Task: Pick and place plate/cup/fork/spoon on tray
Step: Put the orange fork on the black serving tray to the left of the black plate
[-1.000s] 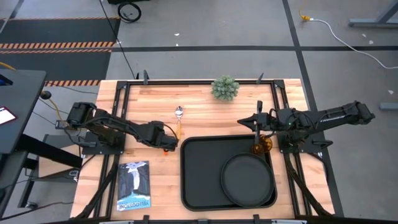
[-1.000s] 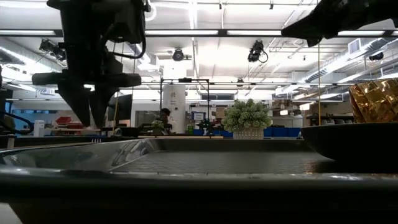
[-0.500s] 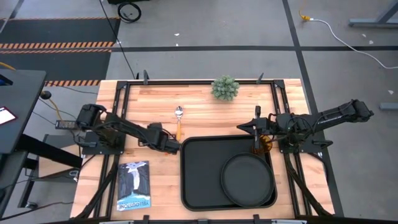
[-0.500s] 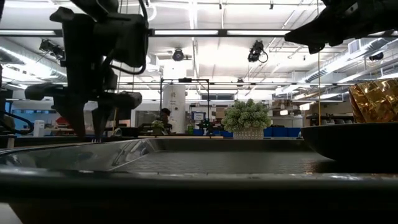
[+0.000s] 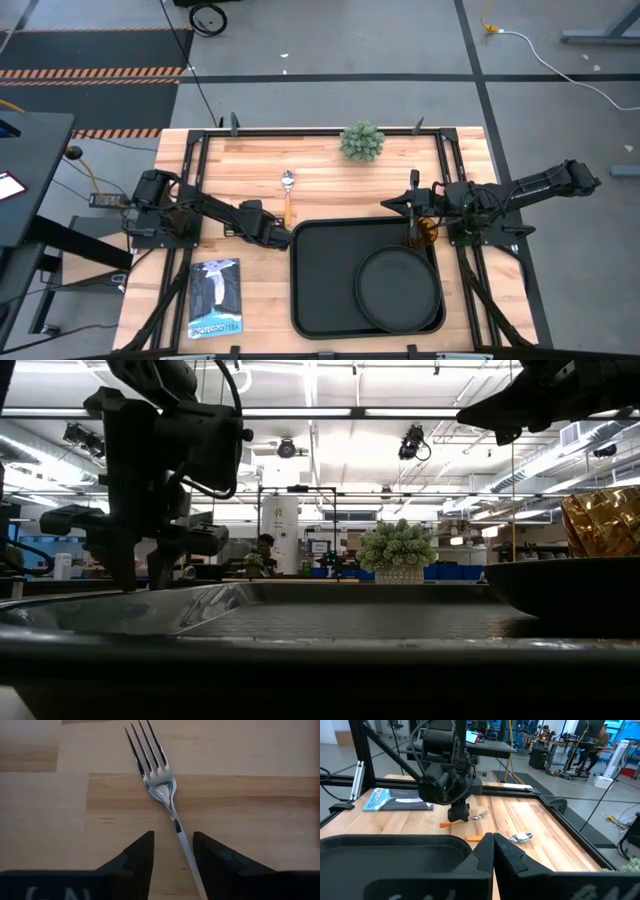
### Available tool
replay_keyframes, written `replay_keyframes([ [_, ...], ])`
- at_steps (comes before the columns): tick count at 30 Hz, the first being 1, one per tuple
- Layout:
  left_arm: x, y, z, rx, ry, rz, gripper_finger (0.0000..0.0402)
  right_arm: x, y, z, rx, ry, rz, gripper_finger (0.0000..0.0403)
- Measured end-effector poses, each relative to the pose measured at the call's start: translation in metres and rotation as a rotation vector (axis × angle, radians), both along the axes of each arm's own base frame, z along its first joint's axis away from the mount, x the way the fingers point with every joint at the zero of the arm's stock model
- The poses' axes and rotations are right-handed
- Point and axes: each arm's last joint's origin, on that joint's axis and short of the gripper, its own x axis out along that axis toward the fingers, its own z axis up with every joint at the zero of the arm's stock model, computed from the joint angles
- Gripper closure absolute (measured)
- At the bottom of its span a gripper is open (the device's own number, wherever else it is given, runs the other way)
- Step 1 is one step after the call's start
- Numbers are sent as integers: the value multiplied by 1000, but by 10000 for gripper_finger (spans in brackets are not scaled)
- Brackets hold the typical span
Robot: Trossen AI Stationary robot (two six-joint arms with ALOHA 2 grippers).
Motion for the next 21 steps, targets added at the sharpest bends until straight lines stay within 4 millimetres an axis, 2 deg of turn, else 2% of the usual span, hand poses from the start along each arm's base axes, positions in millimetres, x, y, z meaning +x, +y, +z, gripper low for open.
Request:
replay_keyframes([
  [4, 0, 0, 0, -24, 14, -26, 275, 0, 0, 0, 0, 0, 0, 395],
  [16, 0, -2, 0, -111, 85, -174, 369, 0, 0, 0, 4, 0, 0, 395],
  [21, 1, -3, 1, -116, 95, -200, 382, 0, 0, 0, 7, -1, 0, 395],
])
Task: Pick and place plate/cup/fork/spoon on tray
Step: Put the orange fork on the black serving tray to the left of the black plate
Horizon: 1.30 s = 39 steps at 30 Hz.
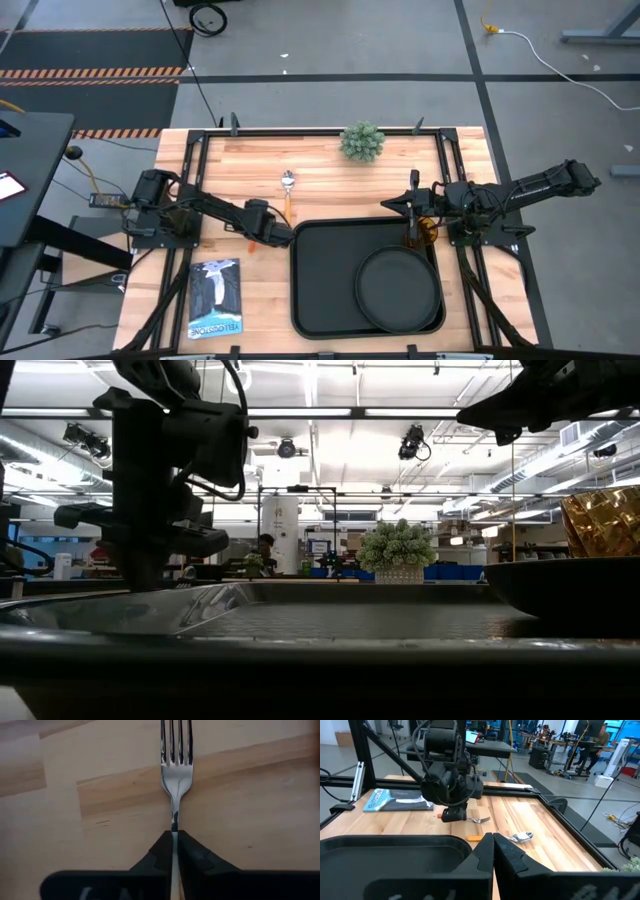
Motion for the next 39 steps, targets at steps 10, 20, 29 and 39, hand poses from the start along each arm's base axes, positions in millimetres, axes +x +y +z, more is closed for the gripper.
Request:
replay_keyframes([
  [10, 13, -4, 15, 12, -18, -46, 379, 0, 0, 0, 1, -4, 0, 395],
  [20, 35, -22, 40, 33, -154, -89, 372, 0, 0, 0, 1, -3, 0, 395],
  [29, 56, -49, 60, 31, -405, -105, 376, 0, 0, 0, 1, -3, 0, 395],
  [39, 83, -85, 57, -20, -741, -131, 377, 0, 0, 0, 0, -1, 0, 395],
])
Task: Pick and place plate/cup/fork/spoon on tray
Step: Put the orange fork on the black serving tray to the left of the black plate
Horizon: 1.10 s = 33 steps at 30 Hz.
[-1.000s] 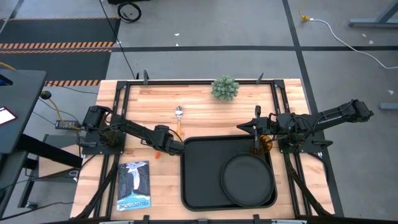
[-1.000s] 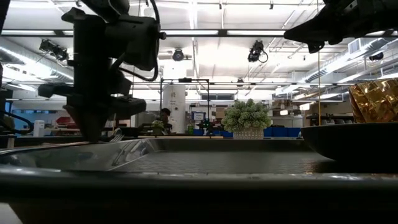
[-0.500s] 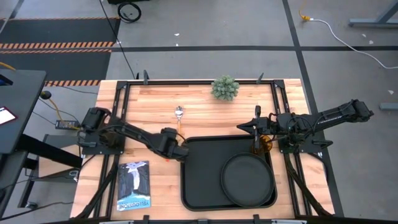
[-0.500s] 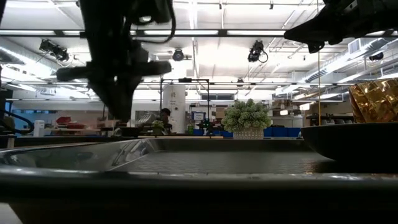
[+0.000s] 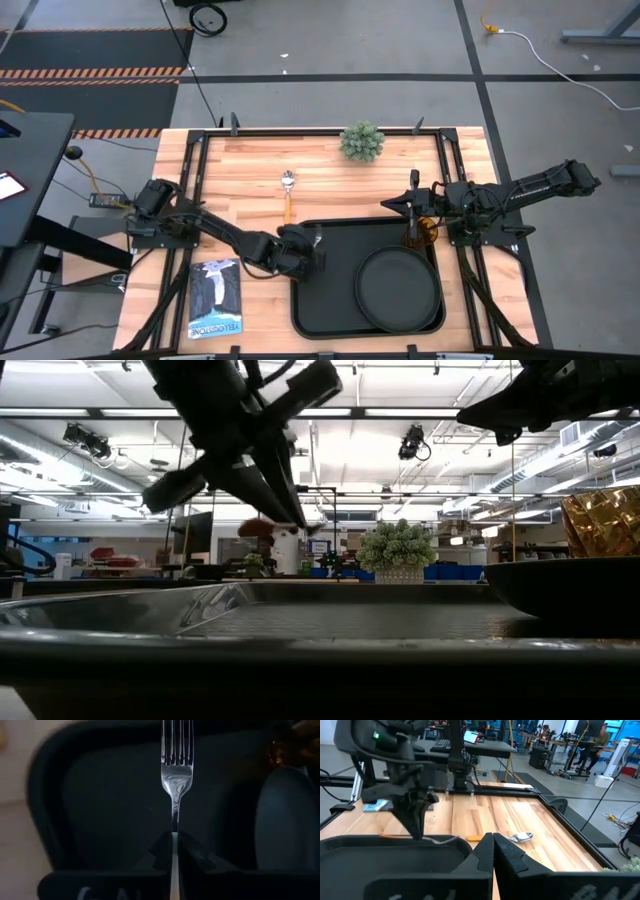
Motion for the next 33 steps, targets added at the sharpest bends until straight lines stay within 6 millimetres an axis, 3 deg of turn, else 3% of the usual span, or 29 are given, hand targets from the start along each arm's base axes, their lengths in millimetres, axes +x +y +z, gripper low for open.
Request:
replay_keyframes([
  [7, 19, -15, -19, -64, -123, -26, 376, 0, 0, 0, 0, 1, 0, 395],
  [12, 25, -26, -21, -111, -203, -56, 377, 0, 0, 0, 0, 1, 0, 395],
  [17, 27, -34, -13, -104, -262, -49, 377, 0, 0, 1, 1, -6, 0, 395],
  [26, 51, -46, 23, 15, -295, -78, 378, 0, 0, 1, 2, -7, 0, 395],
  [33, 66, -56, 17, 54, -153, -105, 378, 0, 0, 0, 7, 2, -1, 395],
])
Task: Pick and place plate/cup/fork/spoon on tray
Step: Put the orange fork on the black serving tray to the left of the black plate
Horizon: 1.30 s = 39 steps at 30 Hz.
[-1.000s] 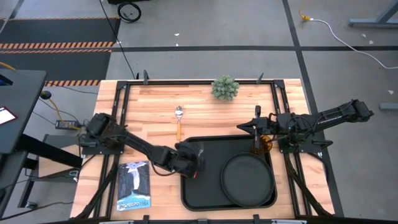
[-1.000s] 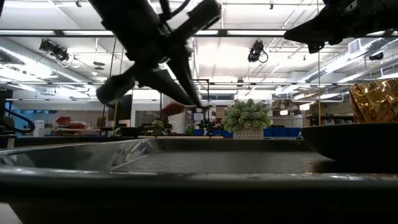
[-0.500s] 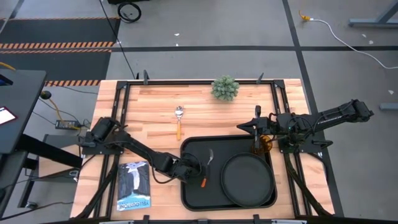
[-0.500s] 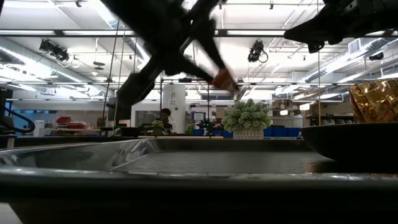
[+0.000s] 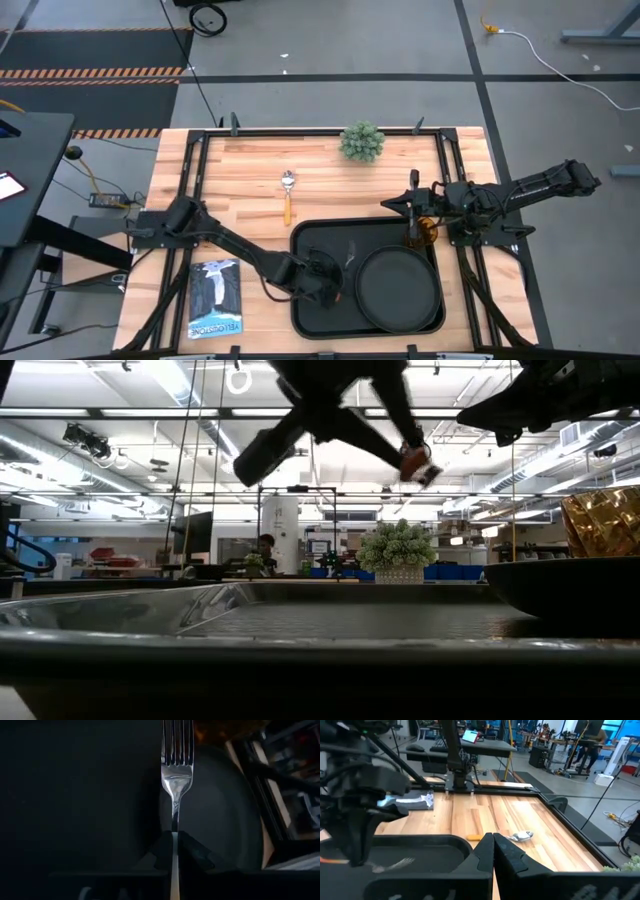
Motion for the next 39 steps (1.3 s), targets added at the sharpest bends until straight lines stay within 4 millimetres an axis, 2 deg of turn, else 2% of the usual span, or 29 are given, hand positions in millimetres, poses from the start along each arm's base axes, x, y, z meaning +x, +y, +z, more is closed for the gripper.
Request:
replay_keyframes([
  [4, 5, -5, -4, 6, 51, -18, 379, 0, 0, 0, 0, 0, 0, 395],
  [13, -3, -1, -28, 39, 225, 32, 379, 2, 0, -1, -3, 2, 0, 395],
  [26, 5, 2, -47, -16, 209, 120, 376, 3, 1, -4, -7, 26, -1, 395],
  [33, 8, 0, -54, -202, 174, 227, 374, 3, 1, -4, -8, 25, -2, 395],
  [39, 11, -2, -54, -247, 146, 233, 373, 4, 1, -4, -8, 25, -2, 395],
])
